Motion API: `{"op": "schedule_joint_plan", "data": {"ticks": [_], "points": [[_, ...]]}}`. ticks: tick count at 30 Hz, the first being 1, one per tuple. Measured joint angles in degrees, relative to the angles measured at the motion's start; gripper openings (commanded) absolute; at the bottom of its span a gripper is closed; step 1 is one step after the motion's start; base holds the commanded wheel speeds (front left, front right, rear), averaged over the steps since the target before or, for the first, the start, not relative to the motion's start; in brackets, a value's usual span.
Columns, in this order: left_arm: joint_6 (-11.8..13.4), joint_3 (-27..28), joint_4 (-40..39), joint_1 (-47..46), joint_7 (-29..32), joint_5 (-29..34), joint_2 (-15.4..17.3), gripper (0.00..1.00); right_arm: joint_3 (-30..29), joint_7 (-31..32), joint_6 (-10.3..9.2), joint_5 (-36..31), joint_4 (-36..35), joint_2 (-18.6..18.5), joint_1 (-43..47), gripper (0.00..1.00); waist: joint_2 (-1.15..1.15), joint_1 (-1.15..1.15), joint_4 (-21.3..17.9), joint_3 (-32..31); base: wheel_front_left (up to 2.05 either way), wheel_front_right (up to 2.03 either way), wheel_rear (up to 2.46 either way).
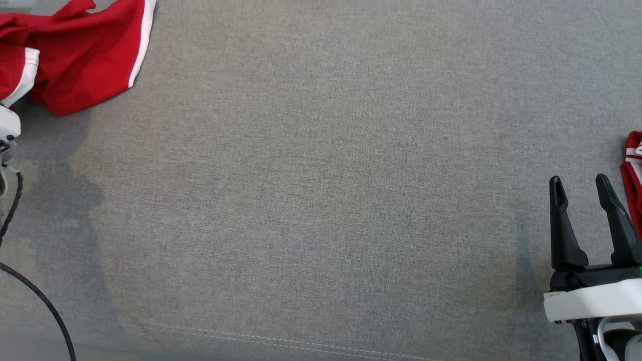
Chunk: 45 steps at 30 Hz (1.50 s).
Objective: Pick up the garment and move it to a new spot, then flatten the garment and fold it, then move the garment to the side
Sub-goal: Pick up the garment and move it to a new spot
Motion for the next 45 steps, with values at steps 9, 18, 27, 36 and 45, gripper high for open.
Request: {"op": "schedule_joint_plan", "data": {"ticks": [9,18,27,36,45], "points": [[6.08,3.86,-21.08,12.98,-2.48,6.98,-5.02,0.0,-0.15,-0.57,0.0,1.59,1.26,0.03,2.51,1.0,0.0,0.0,-0.15,-4.06,0.0,0.0,0.0],[13.17,-4.8,-46.47,28.25,-0.16,15.34,-11.27,0.0,0.38,-2.15,0.0,3.5,2.1,0.08,3.31,1.0,0.0,0.0,-4.51,-5.71,0.0,0.0,0.0],[13.95,-9.75,-53.12,28.23,4.99,16.68,-11.91,0.0,1.76,-5.72,0.0,6.59,5.52,0.09,3.3,1.0,0.0,0.0,-13.59,-4.78,0.0,0.0,0.0],[13.13,-14.23,-51.27,28.16,7.91,17.35,-13.43,0.0,4.2,-8.96,0.0,9.51,9.42,0.13,3.18,1.0,0.0,0.0,-23.42,-3.04,0.0,0.0,0.0],[12.04,-16.79,-49.47,28.19,9.93,17.46,-14.39,0.04,5.2,-10.14,0.0,10.96,12.2,0.26,2.33,1.0,0.0,0.0,-27.82,-1.27,0.0,0.0,0.0]]}}
